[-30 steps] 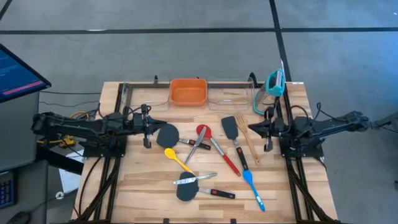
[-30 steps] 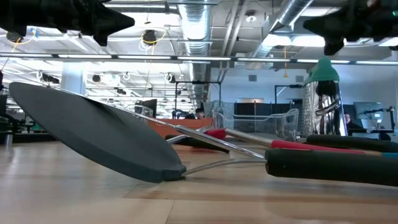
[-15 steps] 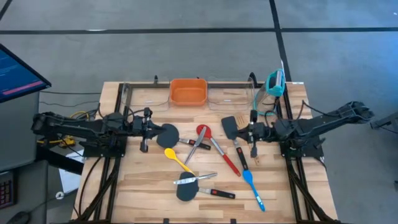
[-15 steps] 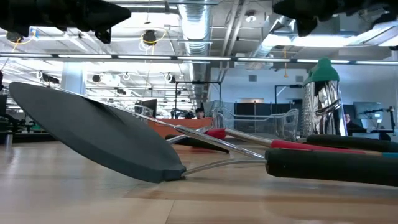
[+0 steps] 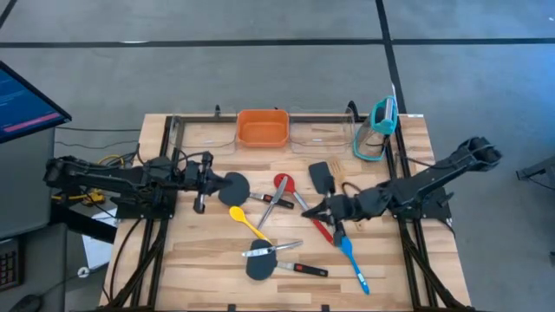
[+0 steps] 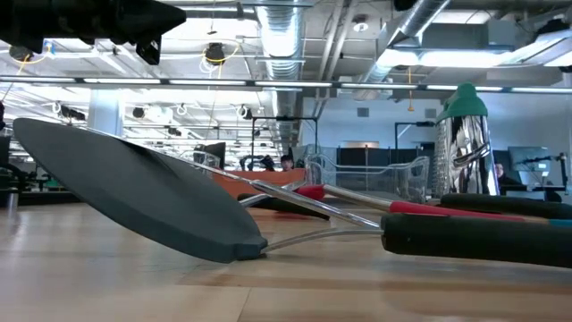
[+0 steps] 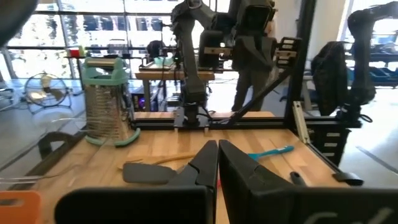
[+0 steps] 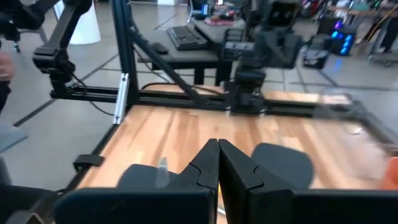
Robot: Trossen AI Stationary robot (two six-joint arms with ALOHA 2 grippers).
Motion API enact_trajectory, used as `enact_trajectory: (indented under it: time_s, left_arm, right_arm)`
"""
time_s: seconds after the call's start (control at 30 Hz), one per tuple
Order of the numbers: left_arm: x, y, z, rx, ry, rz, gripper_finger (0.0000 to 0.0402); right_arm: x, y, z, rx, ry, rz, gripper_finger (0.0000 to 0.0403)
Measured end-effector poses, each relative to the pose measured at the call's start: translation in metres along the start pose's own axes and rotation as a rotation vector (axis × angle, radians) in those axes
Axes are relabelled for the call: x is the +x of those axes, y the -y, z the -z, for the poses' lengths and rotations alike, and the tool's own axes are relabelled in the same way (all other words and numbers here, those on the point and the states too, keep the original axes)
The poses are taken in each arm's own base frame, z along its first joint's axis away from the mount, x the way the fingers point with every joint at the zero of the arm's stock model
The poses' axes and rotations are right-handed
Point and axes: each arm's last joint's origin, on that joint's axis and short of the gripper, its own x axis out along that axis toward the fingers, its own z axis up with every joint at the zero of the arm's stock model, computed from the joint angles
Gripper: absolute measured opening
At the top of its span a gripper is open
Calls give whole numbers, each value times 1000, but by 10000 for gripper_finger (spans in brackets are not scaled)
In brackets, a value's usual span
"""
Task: Pick & Place Kitchen Items
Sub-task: Put the silver table knife into the orange bin
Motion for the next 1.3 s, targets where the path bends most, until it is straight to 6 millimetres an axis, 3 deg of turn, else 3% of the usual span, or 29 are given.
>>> enact_trajectory:
  time_s: [0.37,0.7,0.93,1.13,1.3]
  left_arm:
    - [0,1,0,-23,-1,20,2]
    - [0,1,0,-29,-1,22,2]
    - [0,1,0,-27,-1,21,2]
    - [0,1,0,-29,-2,18,2]
    - [0,1,0,-29,-2,18,2]
  right_arm:
    - [48,-21,19,71,-165,7,0]
    - [68,-24,31,192,-436,97,0]
    - [88,-35,30,185,-464,62,0]
    - [104,-38,52,173,-540,17,4]
    - [114,-43,74,73,-607,-28,55]
